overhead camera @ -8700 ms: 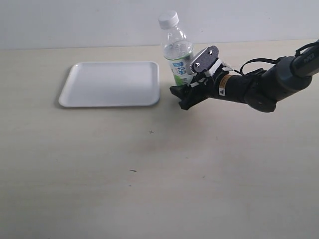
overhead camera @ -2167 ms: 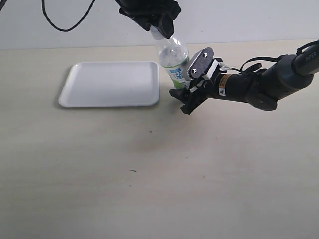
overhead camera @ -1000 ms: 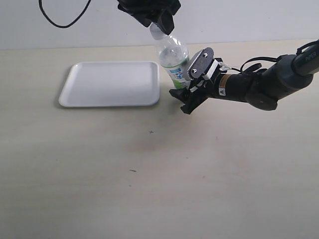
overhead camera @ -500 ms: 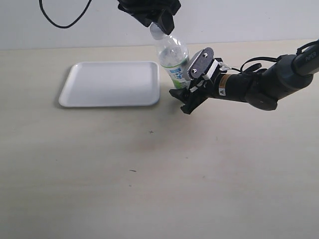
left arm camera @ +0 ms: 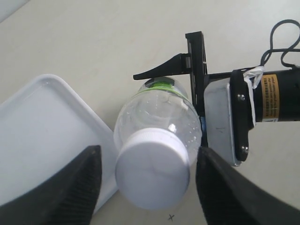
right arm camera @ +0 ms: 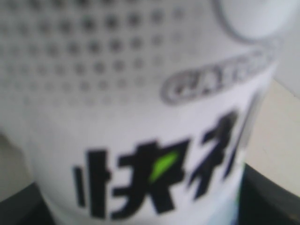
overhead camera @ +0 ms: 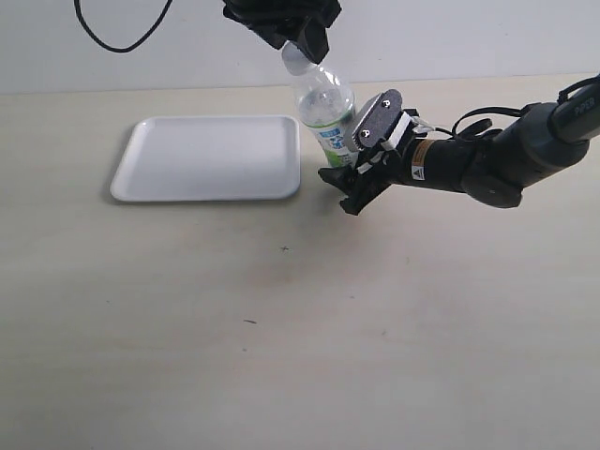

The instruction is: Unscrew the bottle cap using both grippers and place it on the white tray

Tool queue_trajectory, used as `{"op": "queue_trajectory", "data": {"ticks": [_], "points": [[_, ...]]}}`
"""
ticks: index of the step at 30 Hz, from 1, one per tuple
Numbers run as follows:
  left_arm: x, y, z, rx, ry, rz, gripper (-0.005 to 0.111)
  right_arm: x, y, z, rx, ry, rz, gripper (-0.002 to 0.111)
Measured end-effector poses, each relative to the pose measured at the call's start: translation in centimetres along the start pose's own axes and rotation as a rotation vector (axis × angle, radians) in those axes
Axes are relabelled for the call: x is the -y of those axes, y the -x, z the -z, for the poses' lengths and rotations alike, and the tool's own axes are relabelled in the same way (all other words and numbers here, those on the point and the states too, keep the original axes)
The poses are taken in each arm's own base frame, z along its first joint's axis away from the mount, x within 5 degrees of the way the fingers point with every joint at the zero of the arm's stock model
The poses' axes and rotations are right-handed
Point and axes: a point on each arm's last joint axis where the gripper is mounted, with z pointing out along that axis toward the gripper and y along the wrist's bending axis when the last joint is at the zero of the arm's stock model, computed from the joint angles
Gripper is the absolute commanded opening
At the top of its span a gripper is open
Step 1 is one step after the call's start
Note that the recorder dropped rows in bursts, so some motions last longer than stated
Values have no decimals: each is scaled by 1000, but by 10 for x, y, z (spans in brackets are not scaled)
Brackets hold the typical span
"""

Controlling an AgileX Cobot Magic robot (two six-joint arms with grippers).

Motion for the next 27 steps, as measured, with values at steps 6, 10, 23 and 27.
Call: {"op": "queue_trajectory", "data": {"ticks": [6, 10, 23, 27], "points": [[0, 0, -1, 6, 2, 0, 56, 0, 0, 0, 0, 1, 1, 0], [0, 0, -1, 6, 2, 0, 56, 0, 0, 0, 0, 2, 3, 0], [0, 0, -1, 6, 2, 0, 53, 0, 0, 0, 0, 2, 3, 0], [0, 0, -1, 6, 2, 0, 53, 0, 0, 0, 0, 2, 3, 0]]}}
